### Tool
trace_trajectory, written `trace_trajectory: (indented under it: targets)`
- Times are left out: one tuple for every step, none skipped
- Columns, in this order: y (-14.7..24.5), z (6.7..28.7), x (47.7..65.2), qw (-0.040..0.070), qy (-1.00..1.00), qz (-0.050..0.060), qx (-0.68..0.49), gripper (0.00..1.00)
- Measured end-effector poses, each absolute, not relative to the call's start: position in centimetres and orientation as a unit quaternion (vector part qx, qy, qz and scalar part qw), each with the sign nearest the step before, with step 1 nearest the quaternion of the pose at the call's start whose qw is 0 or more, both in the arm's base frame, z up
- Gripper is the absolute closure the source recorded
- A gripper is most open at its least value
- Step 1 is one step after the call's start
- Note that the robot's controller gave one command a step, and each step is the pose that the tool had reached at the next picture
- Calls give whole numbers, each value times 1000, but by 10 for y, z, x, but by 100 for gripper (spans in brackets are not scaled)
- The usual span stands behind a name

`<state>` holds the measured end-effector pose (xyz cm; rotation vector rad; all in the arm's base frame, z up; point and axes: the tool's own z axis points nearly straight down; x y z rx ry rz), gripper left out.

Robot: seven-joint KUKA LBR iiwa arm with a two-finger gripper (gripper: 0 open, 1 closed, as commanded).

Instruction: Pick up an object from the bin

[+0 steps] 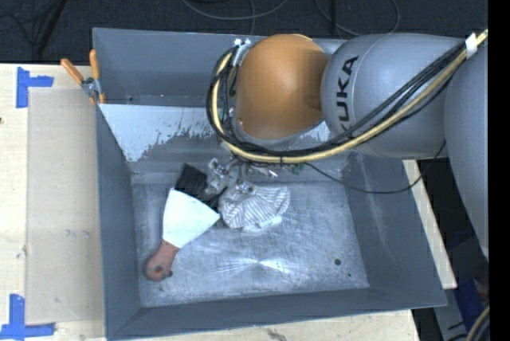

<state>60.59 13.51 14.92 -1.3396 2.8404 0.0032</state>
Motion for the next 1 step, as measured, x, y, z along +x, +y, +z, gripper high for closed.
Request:
trace_trajectory:
  targets:
    - [136,176,608,-1,900,1,-435,100]
